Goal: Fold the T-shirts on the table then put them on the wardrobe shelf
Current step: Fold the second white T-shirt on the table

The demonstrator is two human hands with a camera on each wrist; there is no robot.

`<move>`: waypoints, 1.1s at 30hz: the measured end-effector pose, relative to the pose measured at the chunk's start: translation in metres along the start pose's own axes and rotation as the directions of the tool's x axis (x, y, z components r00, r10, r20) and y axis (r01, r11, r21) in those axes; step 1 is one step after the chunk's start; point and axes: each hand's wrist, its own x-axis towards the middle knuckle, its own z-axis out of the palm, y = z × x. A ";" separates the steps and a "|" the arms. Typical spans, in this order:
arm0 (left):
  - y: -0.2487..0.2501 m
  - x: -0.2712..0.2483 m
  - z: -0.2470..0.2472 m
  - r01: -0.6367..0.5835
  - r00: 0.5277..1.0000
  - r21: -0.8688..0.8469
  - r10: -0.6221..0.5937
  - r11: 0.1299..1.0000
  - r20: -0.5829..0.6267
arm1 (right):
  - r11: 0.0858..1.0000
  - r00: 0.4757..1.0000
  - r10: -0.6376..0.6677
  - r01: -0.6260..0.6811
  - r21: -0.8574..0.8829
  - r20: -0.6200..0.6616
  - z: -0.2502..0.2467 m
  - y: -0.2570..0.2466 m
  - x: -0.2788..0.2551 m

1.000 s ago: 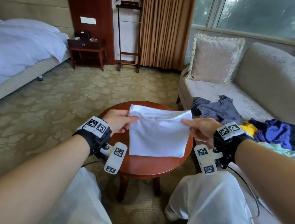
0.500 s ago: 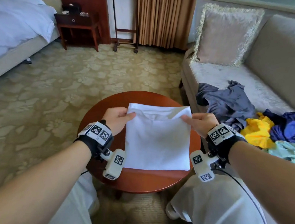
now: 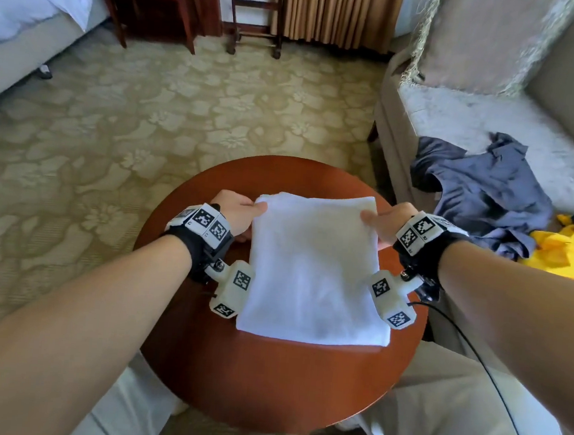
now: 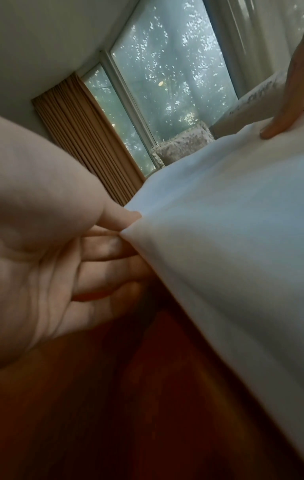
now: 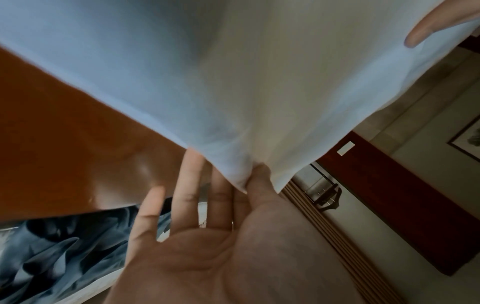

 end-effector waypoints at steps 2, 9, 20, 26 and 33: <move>-0.003 0.010 0.002 0.005 1.000 0.016 -0.006 1.000 0.021 | 0.996 0.999 0.040 -0.040 -0.085 -0.004 0.008 -0.003 0.009; -0.006 0.021 0.007 0.014 1.000 0.025 -0.014 1.000 -0.008 | 0.984 0.996 0.090 -0.092 -0.155 -0.020 0.020 -0.007 0.019; 0.012 -0.001 0.012 -0.060 0.998 -0.009 0.059 0.998 -0.005 | 0.988 0.989 0.137 -0.132 0.080 -0.055 0.016 0.013 0.011; 0.001 -0.017 0.019 0.021 0.998 0.079 -0.026 0.997 0.064 | 0.981 0.980 0.192 -0.191 0.035 -0.041 0.009 0.010 -0.012; -0.012 -0.060 0.021 0.138 0.975 0.356 -0.190 0.924 0.114 | 0.964 0.931 0.226 -0.255 0.071 0.286 0.014 0.032 -0.065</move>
